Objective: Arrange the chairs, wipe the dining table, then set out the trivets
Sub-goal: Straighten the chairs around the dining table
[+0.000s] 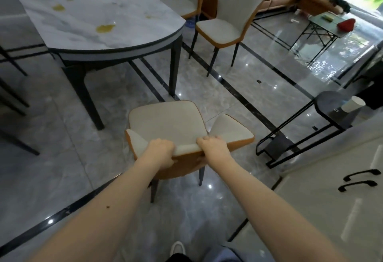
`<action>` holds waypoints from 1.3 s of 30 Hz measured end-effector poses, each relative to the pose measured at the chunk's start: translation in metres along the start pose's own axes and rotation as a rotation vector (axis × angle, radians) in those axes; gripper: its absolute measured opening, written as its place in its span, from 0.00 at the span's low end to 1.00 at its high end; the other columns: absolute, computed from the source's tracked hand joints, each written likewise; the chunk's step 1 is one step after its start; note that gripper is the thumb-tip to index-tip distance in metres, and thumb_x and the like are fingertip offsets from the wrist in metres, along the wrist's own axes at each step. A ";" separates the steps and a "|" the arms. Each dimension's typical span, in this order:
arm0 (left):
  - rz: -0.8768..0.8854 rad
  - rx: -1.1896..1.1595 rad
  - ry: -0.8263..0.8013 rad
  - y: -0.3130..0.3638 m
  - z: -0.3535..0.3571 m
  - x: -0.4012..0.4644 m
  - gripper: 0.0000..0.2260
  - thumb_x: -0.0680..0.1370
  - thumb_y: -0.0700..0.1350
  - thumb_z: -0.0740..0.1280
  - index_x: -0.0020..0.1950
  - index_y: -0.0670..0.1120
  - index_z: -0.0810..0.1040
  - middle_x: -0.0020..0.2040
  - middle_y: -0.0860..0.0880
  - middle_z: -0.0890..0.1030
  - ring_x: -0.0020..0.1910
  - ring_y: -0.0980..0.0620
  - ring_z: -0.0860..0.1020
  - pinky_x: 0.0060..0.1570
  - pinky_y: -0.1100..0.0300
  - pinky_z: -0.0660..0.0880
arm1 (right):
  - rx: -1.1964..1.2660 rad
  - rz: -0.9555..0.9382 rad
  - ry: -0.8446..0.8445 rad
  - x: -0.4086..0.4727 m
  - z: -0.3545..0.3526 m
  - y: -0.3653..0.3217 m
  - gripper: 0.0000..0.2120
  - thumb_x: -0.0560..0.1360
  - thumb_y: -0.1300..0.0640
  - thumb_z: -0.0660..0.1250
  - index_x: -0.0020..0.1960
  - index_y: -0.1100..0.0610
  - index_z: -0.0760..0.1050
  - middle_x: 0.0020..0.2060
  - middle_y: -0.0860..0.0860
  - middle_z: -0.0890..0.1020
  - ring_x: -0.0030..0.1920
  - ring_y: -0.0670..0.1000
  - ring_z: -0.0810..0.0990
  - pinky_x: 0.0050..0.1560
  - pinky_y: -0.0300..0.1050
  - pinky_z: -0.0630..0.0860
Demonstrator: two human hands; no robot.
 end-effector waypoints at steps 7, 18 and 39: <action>-0.045 -0.108 0.003 -0.011 0.004 0.001 0.18 0.77 0.58 0.63 0.60 0.47 0.74 0.56 0.46 0.79 0.54 0.46 0.77 0.53 0.54 0.73 | 0.059 -0.200 -0.020 0.013 0.003 -0.011 0.20 0.75 0.50 0.67 0.64 0.52 0.68 0.58 0.51 0.77 0.57 0.56 0.75 0.56 0.49 0.68; -0.200 -0.176 0.007 -0.048 -0.007 0.026 0.17 0.77 0.57 0.64 0.60 0.47 0.74 0.56 0.46 0.78 0.55 0.46 0.76 0.56 0.53 0.74 | 0.042 -0.301 -0.066 0.065 -0.010 -0.019 0.18 0.76 0.51 0.67 0.64 0.51 0.68 0.57 0.51 0.77 0.57 0.55 0.75 0.56 0.50 0.71; -0.272 -0.215 0.078 -0.126 -0.076 0.171 0.17 0.77 0.56 0.65 0.60 0.47 0.74 0.57 0.45 0.78 0.56 0.44 0.76 0.54 0.52 0.72 | -0.081 -0.437 -0.018 0.246 -0.074 0.016 0.20 0.76 0.48 0.65 0.66 0.47 0.67 0.58 0.49 0.77 0.58 0.53 0.76 0.52 0.47 0.69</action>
Point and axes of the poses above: each hand's wrist, its own x-axis towards the middle knuckle, its own z-axis out of the palm, y = z × x, the point moved 10 cm from there along x, towards the middle knuckle
